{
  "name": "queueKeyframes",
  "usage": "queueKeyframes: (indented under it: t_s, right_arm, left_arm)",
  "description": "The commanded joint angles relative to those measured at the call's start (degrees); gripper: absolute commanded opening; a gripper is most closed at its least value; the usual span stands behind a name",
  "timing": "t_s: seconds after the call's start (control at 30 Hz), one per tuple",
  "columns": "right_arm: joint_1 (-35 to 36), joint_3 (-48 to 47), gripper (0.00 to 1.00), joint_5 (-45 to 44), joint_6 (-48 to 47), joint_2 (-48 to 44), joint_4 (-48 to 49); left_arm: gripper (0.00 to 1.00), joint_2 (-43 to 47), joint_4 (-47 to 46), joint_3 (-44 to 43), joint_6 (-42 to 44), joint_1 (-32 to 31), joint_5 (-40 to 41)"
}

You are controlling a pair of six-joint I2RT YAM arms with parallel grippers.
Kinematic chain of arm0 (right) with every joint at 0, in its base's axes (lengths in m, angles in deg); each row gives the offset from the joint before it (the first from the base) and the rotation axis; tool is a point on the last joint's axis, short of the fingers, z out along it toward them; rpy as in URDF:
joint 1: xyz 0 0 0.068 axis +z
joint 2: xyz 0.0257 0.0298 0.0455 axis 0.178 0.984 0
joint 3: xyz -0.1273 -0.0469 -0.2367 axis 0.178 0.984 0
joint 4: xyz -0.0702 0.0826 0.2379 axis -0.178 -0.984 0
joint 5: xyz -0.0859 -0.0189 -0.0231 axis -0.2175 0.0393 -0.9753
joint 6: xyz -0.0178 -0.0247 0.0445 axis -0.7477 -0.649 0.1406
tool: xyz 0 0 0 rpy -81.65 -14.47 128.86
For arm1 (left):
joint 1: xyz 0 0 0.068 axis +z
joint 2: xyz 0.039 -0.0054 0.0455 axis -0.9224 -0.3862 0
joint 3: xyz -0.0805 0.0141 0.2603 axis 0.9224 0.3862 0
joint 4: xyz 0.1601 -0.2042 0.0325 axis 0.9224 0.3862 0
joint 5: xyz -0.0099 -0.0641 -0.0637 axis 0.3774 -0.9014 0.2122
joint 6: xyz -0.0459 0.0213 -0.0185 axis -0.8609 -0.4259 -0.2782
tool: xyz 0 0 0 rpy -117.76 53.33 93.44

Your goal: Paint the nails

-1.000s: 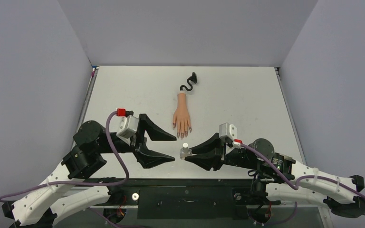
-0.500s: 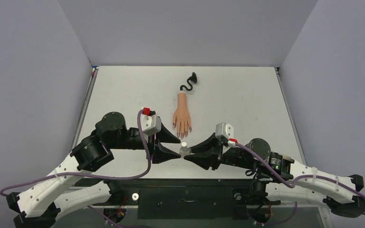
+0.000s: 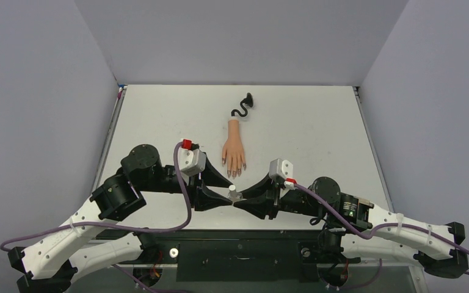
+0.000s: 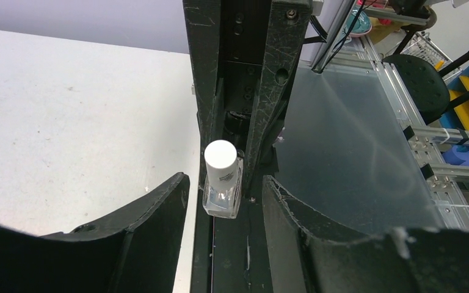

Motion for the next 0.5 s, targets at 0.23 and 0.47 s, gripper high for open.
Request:
queueKeyframes:
  t_s: [0.23,0.47]
  right_arm:
    - [-0.4,-3.27,0.0,4.35,-1.18,0.17,-0.09]
    - [-0.38,-3.22,0.0,4.37,-1.29,-0.11,-0.15]
  left_arm:
    - [0.45,-1.6,3.86,-1.89,2.45,-0.46,-2.9]
    - [0.39,-2.89,5.9,-2.2,3.42,-1.34,-3.33]
